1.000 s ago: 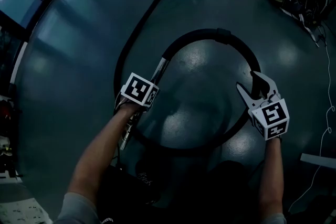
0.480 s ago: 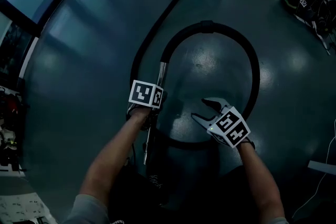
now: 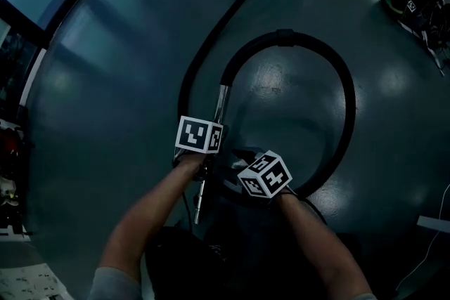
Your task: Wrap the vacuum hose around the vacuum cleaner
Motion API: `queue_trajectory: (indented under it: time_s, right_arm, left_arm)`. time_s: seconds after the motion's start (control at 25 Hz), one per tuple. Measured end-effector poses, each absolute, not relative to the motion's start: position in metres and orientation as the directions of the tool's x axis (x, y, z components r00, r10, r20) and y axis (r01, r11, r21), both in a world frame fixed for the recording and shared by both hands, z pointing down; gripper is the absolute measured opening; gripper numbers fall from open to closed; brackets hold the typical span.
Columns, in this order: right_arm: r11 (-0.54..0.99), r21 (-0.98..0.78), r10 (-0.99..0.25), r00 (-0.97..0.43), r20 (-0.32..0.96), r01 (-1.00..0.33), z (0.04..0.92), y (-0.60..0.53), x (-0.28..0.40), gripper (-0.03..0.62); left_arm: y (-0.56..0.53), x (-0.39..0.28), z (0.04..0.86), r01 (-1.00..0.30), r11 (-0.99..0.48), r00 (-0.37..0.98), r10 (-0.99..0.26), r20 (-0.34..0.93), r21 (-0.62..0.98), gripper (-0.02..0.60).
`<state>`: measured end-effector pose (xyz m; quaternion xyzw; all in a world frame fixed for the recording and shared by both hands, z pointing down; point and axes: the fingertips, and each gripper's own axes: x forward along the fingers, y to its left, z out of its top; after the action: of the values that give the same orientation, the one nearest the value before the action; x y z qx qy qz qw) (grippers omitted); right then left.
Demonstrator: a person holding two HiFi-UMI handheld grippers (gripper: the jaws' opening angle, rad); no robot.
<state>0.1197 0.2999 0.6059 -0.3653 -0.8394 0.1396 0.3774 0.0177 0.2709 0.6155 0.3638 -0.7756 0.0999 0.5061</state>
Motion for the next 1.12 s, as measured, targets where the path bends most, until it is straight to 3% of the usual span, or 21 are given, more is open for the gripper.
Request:
queue_trajectory:
  time_s: [0.44,0.52,0.6,0.88,1.12]
  right_arm:
    - [0.667,-0.674,0.714,-0.532,0.456,0.317,0.68,0.353,0.099,0.261]
    - [0.673,-0.673,0.701,-0.555,0.448,0.308,0.683,0.352,0.098,0.21]
    - [0.677,-0.674,0.693,-0.561,0.452,0.294,0.683,0.349,0.097,0.199]
    - [0.708,-0.648,0.68,-0.521,0.516,0.281,0.684,0.329,0.097,0.187]
    - [0.754,-0.587,0.652,-0.442,0.616,0.295,0.693,0.302,0.111,0.187]
  left_arm:
    - [0.284,0.014,0.649,-0.534,0.761,-0.204,-0.54,0.817,0.369,0.178]
    - [0.284,0.011,0.654,-0.526,0.761,-0.204,-0.546,0.812,0.38,0.178]
    - [0.282,0.008,0.655,-0.531,0.753,-0.203,-0.559,0.804,0.389,0.178]
    - [0.261,0.01,0.65,-0.636,0.648,-0.185,-0.654,0.733,0.418,0.179]
    - [0.25,0.017,0.64,-0.798,0.522,-0.155,-0.662,0.733,0.302,0.193]
